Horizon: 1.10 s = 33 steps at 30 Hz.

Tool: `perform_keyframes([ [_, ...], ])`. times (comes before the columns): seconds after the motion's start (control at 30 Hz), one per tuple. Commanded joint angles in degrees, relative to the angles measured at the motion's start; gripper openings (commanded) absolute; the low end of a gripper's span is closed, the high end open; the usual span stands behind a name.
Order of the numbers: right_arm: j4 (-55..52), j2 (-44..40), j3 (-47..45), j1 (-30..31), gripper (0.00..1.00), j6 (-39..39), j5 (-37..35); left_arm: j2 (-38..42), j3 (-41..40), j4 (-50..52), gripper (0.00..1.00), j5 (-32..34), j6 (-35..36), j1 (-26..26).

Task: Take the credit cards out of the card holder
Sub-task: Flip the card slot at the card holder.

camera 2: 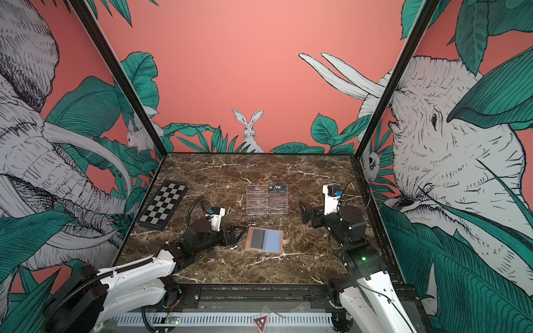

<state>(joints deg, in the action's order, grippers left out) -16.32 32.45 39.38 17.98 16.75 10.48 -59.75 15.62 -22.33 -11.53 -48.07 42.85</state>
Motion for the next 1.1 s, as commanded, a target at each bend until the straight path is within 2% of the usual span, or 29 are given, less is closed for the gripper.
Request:
perform_keyframes([
  [0.0,-0.53,-0.83,-1.08,-0.22,0.98,2.91,2.01,1.21,-1.2,-1.79,0.98,-0.51,-0.54,-0.27],
  [0.43,1.57,0.0,-6.88,-0.31,0.94,11.19,6.98,0.35,-2.95,-3.87,0.97,-2.33,-3.48,-0.24],
  [0.6,3.25,1.49,-9.28,-0.31,0.91,14.67,9.58,-2.78,-3.25,-6.6,0.95,-3.87,-5.34,-0.23],
  [0.93,8.7,8.27,-13.13,-0.31,0.84,19.33,14.56,-8.31,-3.46,-12.07,0.92,-6.05,-7.2,-0.24],
  [1.07,8.95,12.39,-14.01,-0.2,0.81,19.46,14.34,-10.28,-3.18,-13.27,0.91,-6.89,-7.82,-0.23],
])
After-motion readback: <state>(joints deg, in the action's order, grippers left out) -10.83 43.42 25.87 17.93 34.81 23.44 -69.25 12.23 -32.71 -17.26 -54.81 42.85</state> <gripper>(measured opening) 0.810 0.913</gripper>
